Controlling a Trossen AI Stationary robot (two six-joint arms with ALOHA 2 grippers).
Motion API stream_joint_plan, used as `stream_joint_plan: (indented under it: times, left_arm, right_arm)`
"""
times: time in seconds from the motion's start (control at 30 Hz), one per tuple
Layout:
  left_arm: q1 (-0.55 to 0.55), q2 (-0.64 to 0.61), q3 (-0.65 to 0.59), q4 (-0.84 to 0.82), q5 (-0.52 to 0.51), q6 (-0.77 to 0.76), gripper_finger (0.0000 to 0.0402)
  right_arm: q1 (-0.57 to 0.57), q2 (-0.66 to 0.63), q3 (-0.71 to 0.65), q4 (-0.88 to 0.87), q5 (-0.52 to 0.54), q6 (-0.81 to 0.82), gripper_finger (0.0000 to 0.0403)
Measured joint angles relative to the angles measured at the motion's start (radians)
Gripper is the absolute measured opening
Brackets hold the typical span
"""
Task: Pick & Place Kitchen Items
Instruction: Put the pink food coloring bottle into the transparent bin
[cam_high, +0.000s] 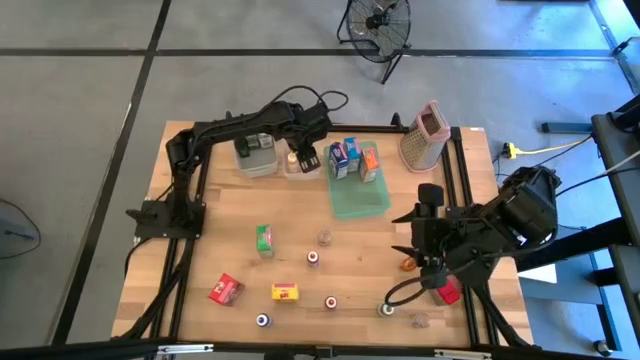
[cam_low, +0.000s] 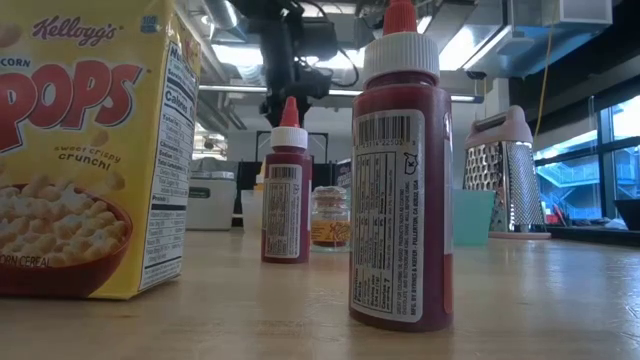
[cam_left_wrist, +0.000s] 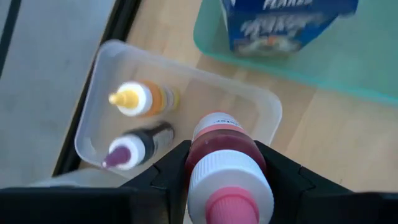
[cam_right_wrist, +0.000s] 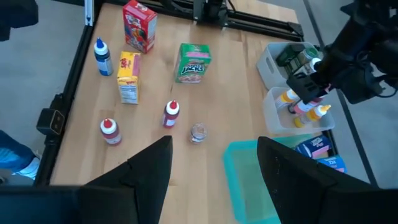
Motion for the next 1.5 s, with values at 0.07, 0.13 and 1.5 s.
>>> stream_joint_plan:
  times: [0.07, 0.13, 1.5]
  left_arm:
    - [-0.001, 0.000, 0.000, 0.011, -0.001, -0.017, 0.0143]
    - [-0.001, 0.000, 0.000, 0.003, -0.016, -0.092, 0.0143]
    - [0.011, 0.189, -0.002, 0.096, 0.004, -0.618, 0.0144]
  right_arm:
    - [-0.006, -0.006, 0.000, 0.000, -0.003, -0.004, 0.0238]
    - [-0.007, -0.010, 0.000, 0.000, -0.003, -0.015, 0.0238]
    - [-0.010, -0.010, 0.000, 0.000, -0.119, -0.052, 0.0238]
